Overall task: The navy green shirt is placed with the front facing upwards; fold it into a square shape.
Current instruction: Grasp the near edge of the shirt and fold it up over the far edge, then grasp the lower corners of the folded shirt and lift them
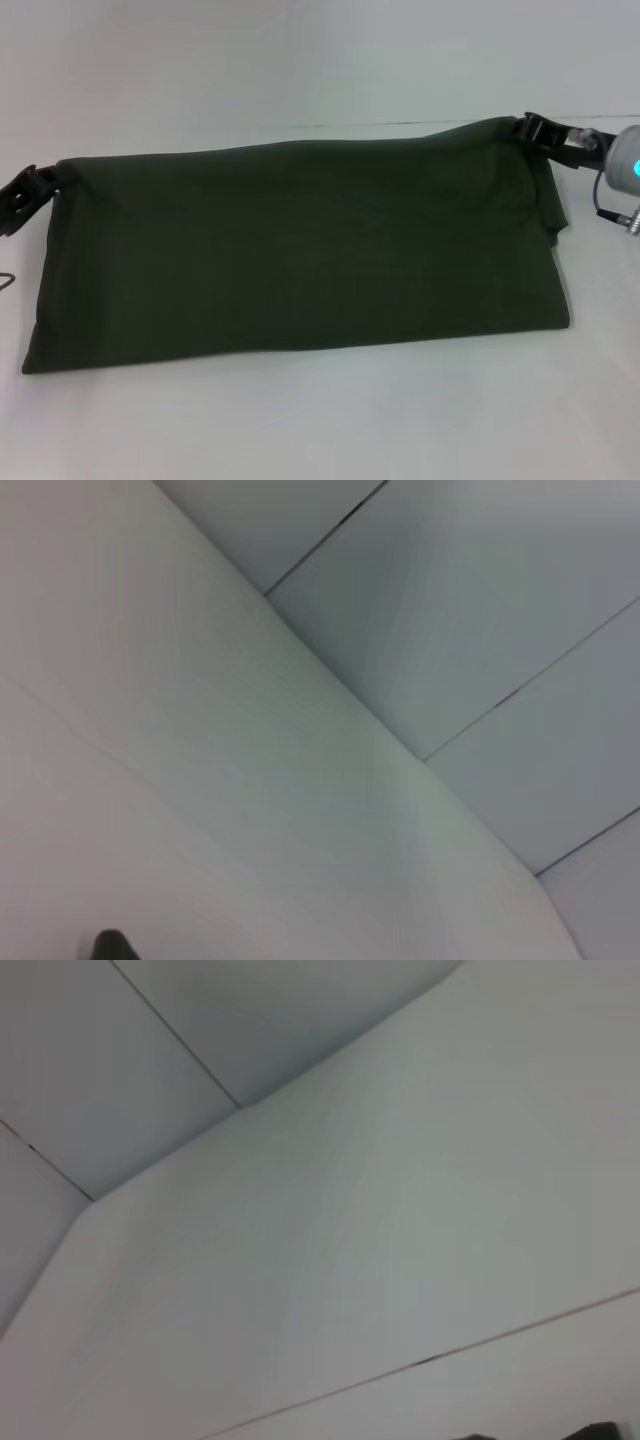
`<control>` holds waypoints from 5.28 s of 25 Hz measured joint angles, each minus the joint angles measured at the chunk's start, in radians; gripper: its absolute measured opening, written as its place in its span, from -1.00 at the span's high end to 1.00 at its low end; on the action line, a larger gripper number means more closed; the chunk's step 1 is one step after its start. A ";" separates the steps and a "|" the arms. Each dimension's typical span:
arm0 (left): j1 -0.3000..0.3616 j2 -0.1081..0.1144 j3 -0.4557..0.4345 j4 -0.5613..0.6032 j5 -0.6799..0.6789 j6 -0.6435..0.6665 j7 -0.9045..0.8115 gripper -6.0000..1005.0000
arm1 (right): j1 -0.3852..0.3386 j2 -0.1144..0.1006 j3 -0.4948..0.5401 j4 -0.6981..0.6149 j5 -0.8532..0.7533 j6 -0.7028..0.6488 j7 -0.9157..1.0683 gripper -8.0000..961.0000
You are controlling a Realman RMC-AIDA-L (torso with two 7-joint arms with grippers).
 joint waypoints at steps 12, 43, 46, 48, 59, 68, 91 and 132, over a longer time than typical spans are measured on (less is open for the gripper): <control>-0.044 -0.011 0.001 -0.056 -0.011 -0.130 0.064 0.92 | 0.028 0.017 -0.024 0.023 0.010 0.108 -0.020 0.68; 0.017 -0.035 0.070 -0.087 -0.199 -0.084 0.200 -0.41 | -0.013 0.001 -0.040 0.045 0.233 0.100 -0.165 -0.67; 0.050 -0.020 0.087 -0.053 -0.181 0.056 0.156 -0.42 | -0.046 -0.020 -0.042 0.026 0.233 -0.054 -0.165 -0.83; 0.068 -0.009 0.123 -0.014 -0.146 0.130 0.086 -0.42 | -0.069 -0.038 -0.046 0.018 0.226 -0.164 -0.162 -0.83; 0.110 0.062 0.184 0.306 0.368 0.334 -0.392 -0.42 | -0.189 -0.159 -0.158 0.008 0.068 -0.449 0.080 -0.84; 0.092 0.073 0.198 0.336 0.491 0.323 -0.444 -0.41 | -0.232 -0.152 -0.157 -0.014 0.057 -0.451 0.082 -0.84; 0.060 0.067 0.289 0.305 0.560 0.314 -0.484 -0.41 | -0.221 -0.132 -0.162 -0.014 0.042 -0.430 0.073 -0.84; 0.034 0.071 0.356 0.314 0.594 0.310 -0.481 0.83 | -0.026 -0.187 -0.200 -0.185 -0.493 -0.632 0.560 -0.84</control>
